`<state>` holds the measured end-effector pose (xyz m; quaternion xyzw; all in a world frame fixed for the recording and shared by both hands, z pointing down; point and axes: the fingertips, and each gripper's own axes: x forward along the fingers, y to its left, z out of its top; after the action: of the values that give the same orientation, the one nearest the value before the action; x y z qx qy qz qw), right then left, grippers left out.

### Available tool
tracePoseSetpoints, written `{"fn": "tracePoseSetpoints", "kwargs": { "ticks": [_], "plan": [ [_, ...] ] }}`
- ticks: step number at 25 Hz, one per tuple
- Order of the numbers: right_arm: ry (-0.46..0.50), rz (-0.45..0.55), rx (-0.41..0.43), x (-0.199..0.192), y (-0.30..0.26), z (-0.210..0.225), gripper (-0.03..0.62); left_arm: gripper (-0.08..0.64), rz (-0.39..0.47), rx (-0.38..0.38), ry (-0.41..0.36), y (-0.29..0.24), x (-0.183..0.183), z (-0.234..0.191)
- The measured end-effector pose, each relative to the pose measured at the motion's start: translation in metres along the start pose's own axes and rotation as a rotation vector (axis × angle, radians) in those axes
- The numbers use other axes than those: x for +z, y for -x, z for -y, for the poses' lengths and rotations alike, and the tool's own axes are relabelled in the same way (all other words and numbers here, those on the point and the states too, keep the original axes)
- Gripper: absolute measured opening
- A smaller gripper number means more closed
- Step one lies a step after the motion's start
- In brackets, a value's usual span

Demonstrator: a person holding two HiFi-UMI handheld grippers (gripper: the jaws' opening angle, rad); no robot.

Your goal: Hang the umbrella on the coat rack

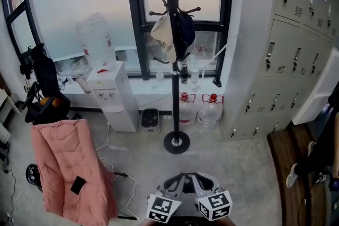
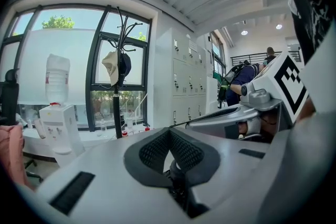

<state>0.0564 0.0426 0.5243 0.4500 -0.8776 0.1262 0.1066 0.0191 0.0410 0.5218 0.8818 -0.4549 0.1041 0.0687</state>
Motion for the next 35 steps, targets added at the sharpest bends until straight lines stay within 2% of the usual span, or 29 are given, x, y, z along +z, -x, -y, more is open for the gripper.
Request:
{"fn": "tracePoseSetpoints", "kwargs": {
  "ticks": [11, 24, 29, 35],
  "plan": [
    [0.0, -0.018, 0.006, 0.019, -0.064, 0.017, 0.008, 0.01, -0.024, -0.037, -0.004, -0.041, 0.012, -0.056],
    [-0.019, -0.012, -0.072, 0.049, -0.137, 0.037, 0.008, 0.011, -0.024, -0.107, -0.033, -0.087, 0.03, -0.123],
    [-0.044, 0.01, -0.132, 0.057, -0.157, 0.045, 0.008, 0.01, -0.022, -0.16, -0.024, -0.1, 0.034, -0.139],
    [-0.049, 0.02, -0.155, 0.064, -0.179, 0.049, 0.008, 0.01, -0.017, -0.177, -0.046, -0.111, 0.038, -0.159]
  ]
}}
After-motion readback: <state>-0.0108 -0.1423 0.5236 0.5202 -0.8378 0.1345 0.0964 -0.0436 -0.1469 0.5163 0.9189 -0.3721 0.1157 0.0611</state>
